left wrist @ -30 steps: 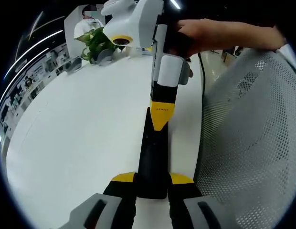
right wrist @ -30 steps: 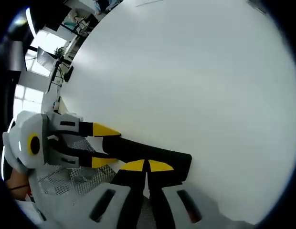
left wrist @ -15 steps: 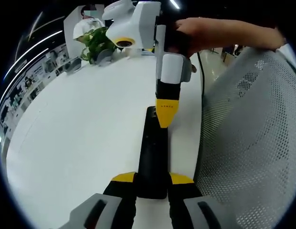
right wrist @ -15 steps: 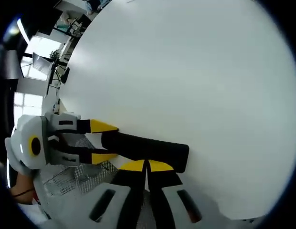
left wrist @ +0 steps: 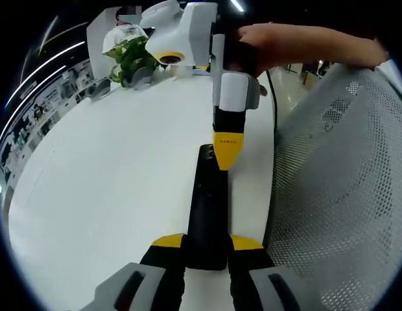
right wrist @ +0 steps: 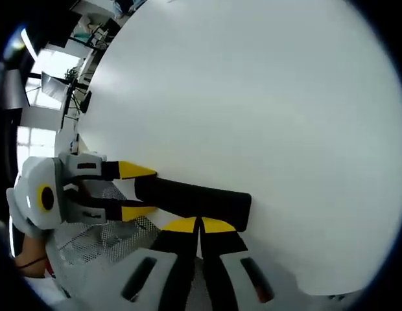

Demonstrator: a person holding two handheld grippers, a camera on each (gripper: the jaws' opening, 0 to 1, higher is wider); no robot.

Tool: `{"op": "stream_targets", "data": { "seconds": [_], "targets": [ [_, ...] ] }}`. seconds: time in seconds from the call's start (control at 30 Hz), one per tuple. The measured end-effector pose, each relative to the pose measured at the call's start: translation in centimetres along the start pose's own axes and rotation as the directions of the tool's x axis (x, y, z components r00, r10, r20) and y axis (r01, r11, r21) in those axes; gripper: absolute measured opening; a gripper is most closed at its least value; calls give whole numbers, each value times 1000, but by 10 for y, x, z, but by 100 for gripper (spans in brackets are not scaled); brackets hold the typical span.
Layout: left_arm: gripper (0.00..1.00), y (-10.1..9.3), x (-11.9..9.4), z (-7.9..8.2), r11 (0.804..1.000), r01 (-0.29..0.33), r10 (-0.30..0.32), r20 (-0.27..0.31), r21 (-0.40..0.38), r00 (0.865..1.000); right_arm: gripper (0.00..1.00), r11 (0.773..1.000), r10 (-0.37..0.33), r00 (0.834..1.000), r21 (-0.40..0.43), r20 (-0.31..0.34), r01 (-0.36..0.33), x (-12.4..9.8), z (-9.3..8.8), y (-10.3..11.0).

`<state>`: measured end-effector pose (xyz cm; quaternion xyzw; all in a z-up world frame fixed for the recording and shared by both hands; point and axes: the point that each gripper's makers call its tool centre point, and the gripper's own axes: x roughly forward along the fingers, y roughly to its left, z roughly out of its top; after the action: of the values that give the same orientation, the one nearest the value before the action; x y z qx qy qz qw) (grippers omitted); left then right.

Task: Press the specified remote control buttons in sequence, fully releasing each button before pressing the next.

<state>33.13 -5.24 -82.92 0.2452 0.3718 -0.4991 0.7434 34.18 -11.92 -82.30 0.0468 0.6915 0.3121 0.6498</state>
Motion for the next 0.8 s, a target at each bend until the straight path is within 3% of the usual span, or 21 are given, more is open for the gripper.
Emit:
{"op": "stream_targets", "data": {
  "seconds": [0.57,0.8],
  "targets": [
    [25,0,1,1,1000,0,0,-5,0,1000,0,994,-87,996,-69,-23,85,4,0,-1],
    [25,0,1,1,1000,-1,1,0,1,1000,0,1000,-25,1000,-4,-13,25,2,-1,-3]
  ]
}}
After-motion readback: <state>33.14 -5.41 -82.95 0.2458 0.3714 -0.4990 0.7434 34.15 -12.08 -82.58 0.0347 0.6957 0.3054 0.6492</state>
